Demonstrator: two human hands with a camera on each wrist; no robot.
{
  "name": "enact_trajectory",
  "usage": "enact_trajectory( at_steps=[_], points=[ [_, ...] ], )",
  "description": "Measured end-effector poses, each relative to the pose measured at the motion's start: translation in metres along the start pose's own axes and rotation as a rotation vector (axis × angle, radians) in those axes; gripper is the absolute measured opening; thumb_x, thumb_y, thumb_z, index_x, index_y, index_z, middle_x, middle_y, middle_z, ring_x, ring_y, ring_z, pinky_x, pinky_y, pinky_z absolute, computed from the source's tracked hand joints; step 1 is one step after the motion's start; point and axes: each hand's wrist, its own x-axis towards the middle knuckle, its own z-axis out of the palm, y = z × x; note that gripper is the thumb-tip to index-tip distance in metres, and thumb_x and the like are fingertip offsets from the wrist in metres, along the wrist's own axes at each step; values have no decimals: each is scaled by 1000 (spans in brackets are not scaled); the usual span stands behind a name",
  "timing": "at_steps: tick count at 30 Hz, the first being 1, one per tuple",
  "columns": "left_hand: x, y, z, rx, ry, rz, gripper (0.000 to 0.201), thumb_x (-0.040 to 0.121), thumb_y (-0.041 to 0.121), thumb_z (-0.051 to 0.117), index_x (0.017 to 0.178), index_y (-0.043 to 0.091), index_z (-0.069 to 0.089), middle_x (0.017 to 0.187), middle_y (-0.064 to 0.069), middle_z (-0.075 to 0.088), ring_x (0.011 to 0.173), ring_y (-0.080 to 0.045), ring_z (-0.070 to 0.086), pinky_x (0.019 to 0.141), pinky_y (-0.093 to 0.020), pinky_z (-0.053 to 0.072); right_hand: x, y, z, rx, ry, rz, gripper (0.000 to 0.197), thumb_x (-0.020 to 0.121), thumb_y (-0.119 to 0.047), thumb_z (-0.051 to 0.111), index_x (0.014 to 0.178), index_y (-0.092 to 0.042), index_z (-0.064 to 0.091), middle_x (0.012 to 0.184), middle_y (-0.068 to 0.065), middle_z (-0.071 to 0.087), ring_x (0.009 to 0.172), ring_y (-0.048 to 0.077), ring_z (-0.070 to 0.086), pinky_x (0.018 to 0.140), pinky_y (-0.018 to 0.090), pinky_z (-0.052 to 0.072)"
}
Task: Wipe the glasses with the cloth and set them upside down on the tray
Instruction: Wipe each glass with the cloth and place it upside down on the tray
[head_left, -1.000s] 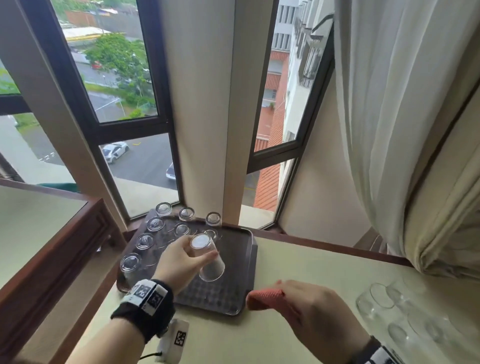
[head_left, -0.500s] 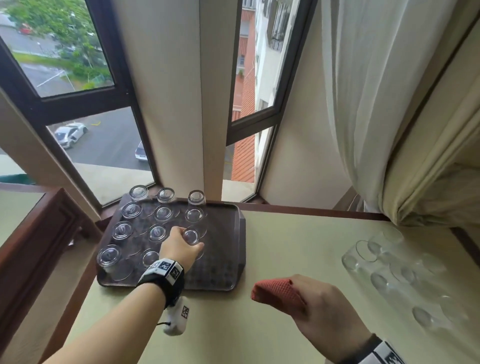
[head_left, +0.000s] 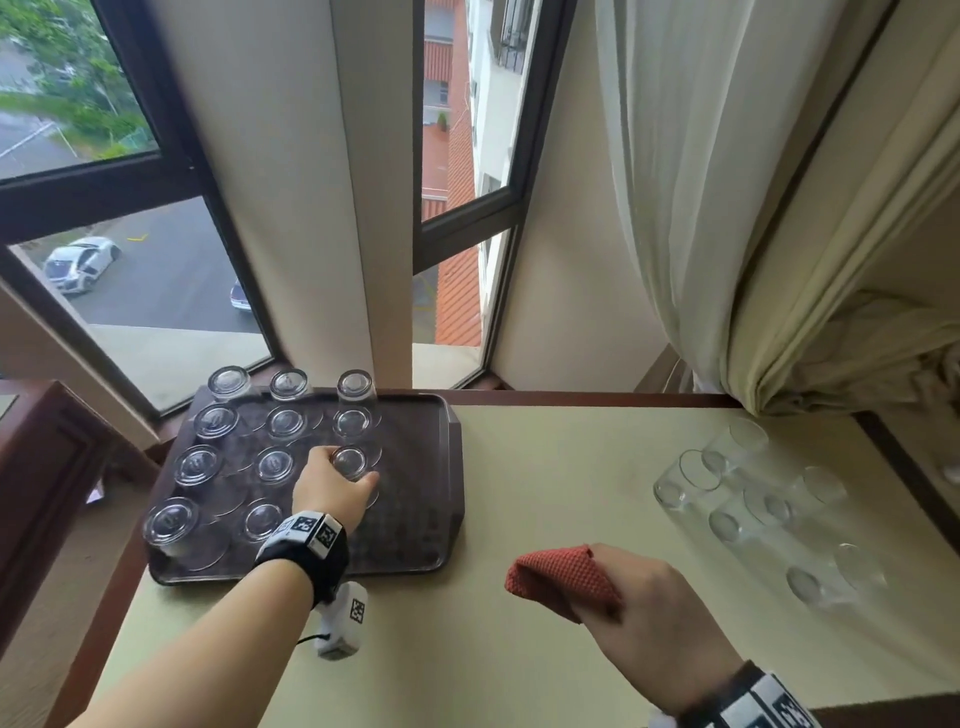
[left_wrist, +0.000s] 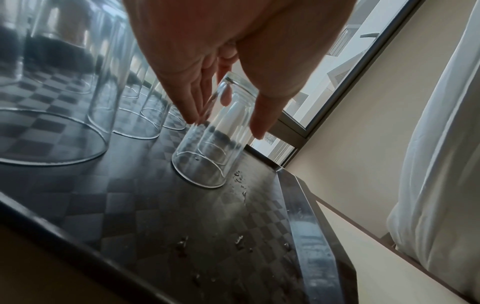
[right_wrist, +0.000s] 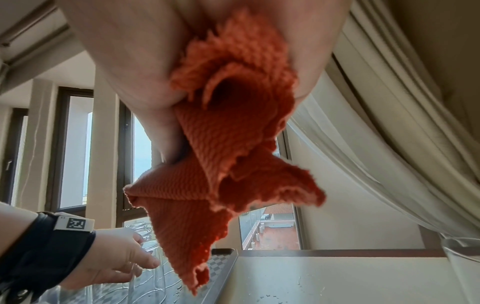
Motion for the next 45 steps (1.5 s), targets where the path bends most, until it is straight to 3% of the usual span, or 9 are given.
enact_trajectory(
  at_steps=[5,9,13,17,22,32,36,40,45],
  points=[
    [-18,8,2,-46,74,-39,92,78,39,92,151,11,42,149,-19,49,137,-37,52,115,-49,42,-10,7,-13,39,39,53,33,90,-32,63,118,-47,68,103,-31,69,91,-11,65,79,12,51],
    [-68,31,15,-62,248,149,74,88,36,82,148,13,46,155,-18,38,150,-33,30,123,-50,29,-24,22,-26,115,145,128,34,90,-27,73,114,-51,69,97,-30,71,86,-8,68,77,17,54],
    [-121,55,60,-94,125,484,60,85,26,86,137,15,58,144,-10,49,143,-27,40,123,-41,30,-41,45,-47,174,267,232,46,84,-19,80,86,-63,68,73,-33,67,68,-12,64,62,6,45],
    [-153,84,123,-61,-125,628,62,87,36,82,141,23,54,129,10,47,126,-14,52,113,-45,49,-61,75,-69,273,323,379,31,82,-20,83,74,-47,69,50,-24,60,50,-2,62,50,8,40],
    [-179,131,206,112,-344,639,84,91,50,75,159,21,36,152,0,43,143,-18,42,122,-30,33,-84,115,-100,289,377,462,27,81,-25,83,69,-41,65,48,-18,60,46,5,62,47,12,42],
    [-177,213,337,302,-491,483,122,83,49,85,169,22,3,171,-17,22,156,-33,31,127,-46,33,-123,198,-148,225,355,514,24,84,-29,81,81,-48,67,65,-31,65,55,-5,64,51,6,43],
    [-172,238,360,321,-463,481,115,86,40,86,169,20,9,168,-15,29,151,-33,40,123,-44,38,-132,219,-153,225,344,567,12,84,-29,80,96,-30,78,66,-33,66,53,-10,62,51,3,41],
    [-168,242,370,313,-463,504,83,87,33,85,153,17,38,150,-13,52,133,-31,57,112,-40,47,-134,230,-155,224,333,563,12,86,-33,78,96,-27,78,68,-33,65,55,-8,63,52,5,43],
    [-175,229,347,181,-476,469,75,83,38,88,143,19,47,136,-6,62,123,-25,63,103,-37,51,-127,233,-151,225,327,564,9,89,-34,74,95,-28,77,67,-32,65,54,-6,63,53,5,41]
  ],
)
